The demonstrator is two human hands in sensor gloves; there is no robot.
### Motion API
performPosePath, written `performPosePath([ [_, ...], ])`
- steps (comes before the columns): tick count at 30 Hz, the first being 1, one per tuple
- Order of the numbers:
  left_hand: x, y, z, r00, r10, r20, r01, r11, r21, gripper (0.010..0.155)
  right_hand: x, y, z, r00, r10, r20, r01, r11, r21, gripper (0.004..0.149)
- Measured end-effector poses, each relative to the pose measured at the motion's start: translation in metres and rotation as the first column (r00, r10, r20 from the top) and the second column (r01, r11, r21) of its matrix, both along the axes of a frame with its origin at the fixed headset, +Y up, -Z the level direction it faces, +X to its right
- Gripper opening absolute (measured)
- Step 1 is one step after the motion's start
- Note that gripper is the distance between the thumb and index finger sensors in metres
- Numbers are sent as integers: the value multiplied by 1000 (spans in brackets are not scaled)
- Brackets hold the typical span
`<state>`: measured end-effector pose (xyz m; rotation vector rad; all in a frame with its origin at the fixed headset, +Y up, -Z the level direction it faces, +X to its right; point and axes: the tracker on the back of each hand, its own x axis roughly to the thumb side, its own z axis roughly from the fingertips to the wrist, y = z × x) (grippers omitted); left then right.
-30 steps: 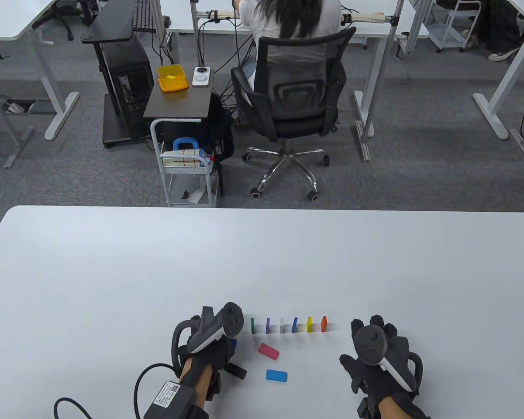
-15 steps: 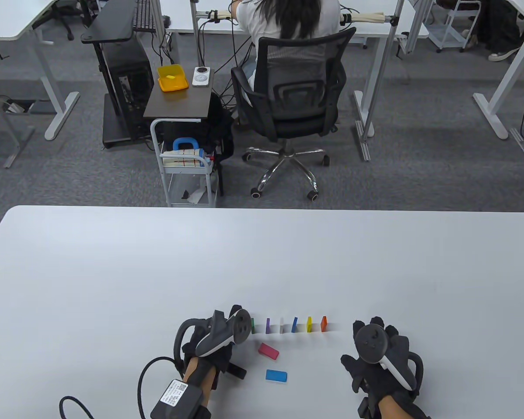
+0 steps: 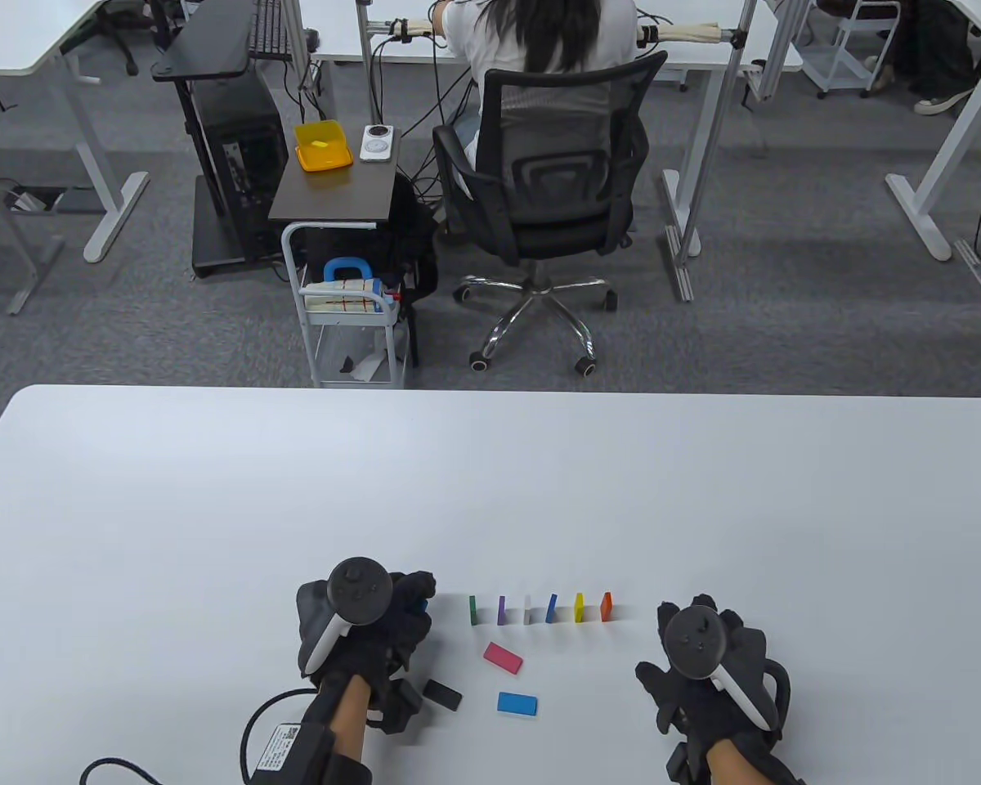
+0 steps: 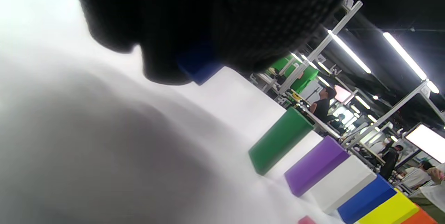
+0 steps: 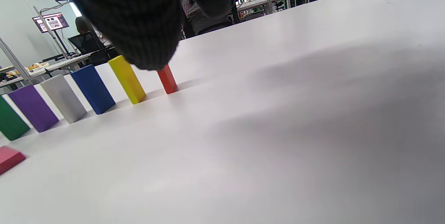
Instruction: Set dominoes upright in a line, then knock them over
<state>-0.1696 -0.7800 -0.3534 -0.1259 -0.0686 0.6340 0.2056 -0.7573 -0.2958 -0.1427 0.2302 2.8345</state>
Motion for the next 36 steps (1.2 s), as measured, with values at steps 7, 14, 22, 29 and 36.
performPosePath([
  [7,24,3,-1,994,-101,47,99,993,57,47,-1,1,-1,1000,-27,-5,27,1000,-2,80],
  [14,28,-4,-8,989,-137,57,136,990,34,74,-1,0,-1,999,-35,-10,35,999,-11,78],
  [22,39,-11,-19,983,-157,90,153,987,48,71,1,-1,-3,999,-42,-3,42,999,-20,79],
  [29,40,-12,-21,979,-163,119,163,987,11,72,2,-2,-4,999,-43,4,43,999,-27,79],
  [36,37,-13,-22,983,-137,124,142,989,-30,73,2,-2,-2,999,-41,0,41,999,-23,79],
])
